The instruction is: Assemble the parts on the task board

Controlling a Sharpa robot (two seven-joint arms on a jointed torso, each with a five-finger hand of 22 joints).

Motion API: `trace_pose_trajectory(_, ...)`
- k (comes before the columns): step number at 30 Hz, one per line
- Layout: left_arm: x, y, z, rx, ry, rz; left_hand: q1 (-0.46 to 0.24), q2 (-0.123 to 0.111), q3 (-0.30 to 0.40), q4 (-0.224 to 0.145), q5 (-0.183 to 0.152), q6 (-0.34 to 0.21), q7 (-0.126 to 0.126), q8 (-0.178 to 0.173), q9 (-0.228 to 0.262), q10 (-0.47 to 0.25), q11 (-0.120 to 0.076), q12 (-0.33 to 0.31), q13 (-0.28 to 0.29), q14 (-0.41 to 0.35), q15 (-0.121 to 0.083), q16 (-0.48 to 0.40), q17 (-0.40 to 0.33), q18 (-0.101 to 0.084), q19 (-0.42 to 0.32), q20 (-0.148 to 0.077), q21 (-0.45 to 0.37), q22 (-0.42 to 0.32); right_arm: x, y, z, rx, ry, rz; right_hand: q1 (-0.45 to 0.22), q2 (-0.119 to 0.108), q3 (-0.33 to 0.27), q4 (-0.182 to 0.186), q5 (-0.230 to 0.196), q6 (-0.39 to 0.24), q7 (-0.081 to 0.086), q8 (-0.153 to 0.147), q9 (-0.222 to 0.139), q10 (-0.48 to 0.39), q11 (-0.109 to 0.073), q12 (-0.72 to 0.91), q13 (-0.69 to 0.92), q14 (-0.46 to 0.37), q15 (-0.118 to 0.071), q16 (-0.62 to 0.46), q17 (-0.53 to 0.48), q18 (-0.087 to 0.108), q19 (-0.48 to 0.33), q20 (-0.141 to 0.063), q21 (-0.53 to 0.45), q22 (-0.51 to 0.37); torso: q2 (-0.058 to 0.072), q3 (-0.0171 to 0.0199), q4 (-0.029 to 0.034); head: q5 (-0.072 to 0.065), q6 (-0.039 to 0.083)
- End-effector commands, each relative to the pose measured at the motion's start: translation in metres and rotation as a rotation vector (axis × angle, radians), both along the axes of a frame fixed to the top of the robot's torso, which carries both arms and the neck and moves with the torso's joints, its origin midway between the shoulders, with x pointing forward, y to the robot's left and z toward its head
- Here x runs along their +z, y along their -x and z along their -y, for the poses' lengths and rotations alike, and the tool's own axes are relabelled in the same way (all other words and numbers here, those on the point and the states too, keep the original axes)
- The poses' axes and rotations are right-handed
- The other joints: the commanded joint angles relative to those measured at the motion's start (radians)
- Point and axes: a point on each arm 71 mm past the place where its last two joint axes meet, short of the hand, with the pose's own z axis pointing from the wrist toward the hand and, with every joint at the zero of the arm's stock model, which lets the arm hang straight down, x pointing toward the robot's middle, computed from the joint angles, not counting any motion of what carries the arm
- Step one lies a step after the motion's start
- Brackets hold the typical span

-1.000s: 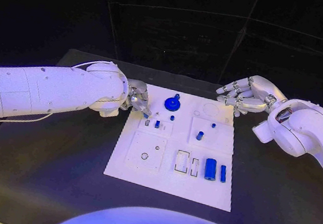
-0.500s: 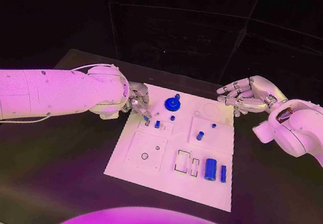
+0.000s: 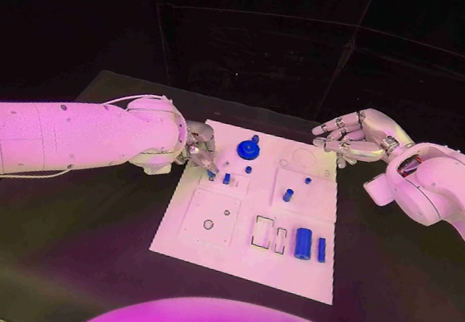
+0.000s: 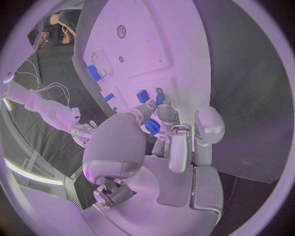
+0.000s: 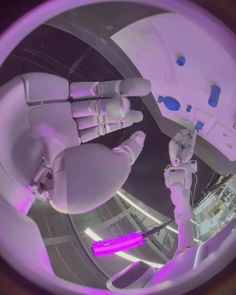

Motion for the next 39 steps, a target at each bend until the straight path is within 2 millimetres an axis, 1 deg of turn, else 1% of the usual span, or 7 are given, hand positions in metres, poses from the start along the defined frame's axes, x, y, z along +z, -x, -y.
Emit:
trace_pose_trajectory(1,-0.0009,0.0015,0.0010,-0.012,-0.017,-0.014,0.001,0.006,0.108,-0.103,0.004,0.003,-0.007,0.006,0.001,0.007,-0.001,0.005,0.001,0.085,-0.006,0.005,0.174,-0.008,0.008,0.001,0.006,0.001,0.0016,0.0001,-0.0013,0.012,-0.004,0.006,-0.006,0.007,0.001,0.007,0.005,-0.006,-0.001,0.005,0.000,-0.003,0.004,0.004,-0.001,0.001,0.003,-0.003,0.001,0.014,0.004,0.004,-0.005,-0.001,0.000,-0.0003,-0.0003,0.001,0.000)
trace_pose_trajectory(19,-0.0033,0.0057,0.0016,-0.027,-0.036,-0.044,-0.002,0.006,0.110,-0.102,0.004,0.003,-0.007,0.007,0.001,0.007,-0.001,0.004,0.000,0.085,-0.006,0.005,0.174,-0.008,0.008,0.001,0.006,0.000,0.0015,0.0002,-0.0010,0.012,-0.004,0.005,-0.006,0.007,0.001,0.007,0.005,-0.006,-0.001,0.005,0.000,-0.003,0.004,0.004,-0.001,0.001,0.003,-0.003,0.001,0.014,0.004,0.004,-0.005,-0.001,0.000,-0.0005,0.0005,0.002,0.000)
trace_pose_trajectory(27,-0.0034,0.0061,0.0027,-0.031,-0.036,-0.046,-0.010,0.002,0.114,-0.099,0.004,0.005,-0.008,0.009,0.003,0.007,-0.002,0.003,-0.001,0.085,-0.006,0.005,0.173,-0.008,0.008,0.000,0.005,-0.001,0.0016,0.0002,-0.0010,0.012,-0.004,0.005,-0.006,0.007,0.001,0.007,0.005,-0.006,-0.001,0.005,0.000,-0.003,0.004,0.004,-0.001,0.001,0.003,-0.003,0.001,0.014,0.004,0.004,-0.005,-0.001,0.000,-0.0002,-0.0004,0.002,0.000)
trace_pose_trajectory(30,-0.0034,0.0056,0.0032,-0.031,-0.034,-0.044,-0.027,-0.008,0.112,-0.092,0.004,0.010,-0.011,0.014,0.005,0.009,-0.003,0.005,0.000,0.085,-0.007,0.005,0.174,-0.008,0.008,0.000,0.005,0.000,0.0016,0.0003,-0.0010,0.012,-0.004,0.005,-0.006,0.007,0.001,0.007,0.005,-0.006,-0.001,0.005,0.000,-0.003,0.004,0.004,-0.001,0.001,0.003,-0.003,0.001,0.014,0.004,0.004,-0.005,-0.001,0.000,-0.0001,-0.0008,0.001,0.000)
trace_pose_trajectory(36,-0.0036,0.0041,0.0042,-0.027,-0.034,-0.041,-0.083,-0.026,0.095,-0.058,0.004,0.024,-0.018,0.020,0.007,0.014,-0.008,0.009,0.004,0.086,-0.011,0.006,0.175,-0.008,0.010,-0.002,0.006,0.003,0.0017,0.0005,-0.0008,0.012,-0.005,0.006,-0.006,0.007,0.001,0.007,0.005,-0.006,-0.001,0.005,0.000,-0.003,0.004,0.004,-0.001,0.001,0.003,-0.003,0.001,0.014,0.004,0.004,-0.005,-0.001,0.001,0.0008,-0.0005,0.000,0.000)
trace_pose_trajectory(39,-0.0040,0.0031,0.0042,-0.022,-0.035,-0.043,-0.105,-0.033,0.085,-0.043,0.004,0.030,-0.021,0.022,0.007,0.015,-0.010,0.011,0.005,0.086,-0.013,0.006,0.176,-0.008,0.011,-0.004,0.006,0.004,0.0018,0.0006,-0.0008,0.012,-0.005,0.006,-0.006,0.007,0.001,0.007,0.005,-0.006,-0.001,0.005,0.000,-0.003,0.004,0.004,-0.001,0.001,0.003,-0.003,0.001,0.014,0.004,0.004,-0.005,-0.001,0.000,0.0007,-0.0007,0.000,0.000)
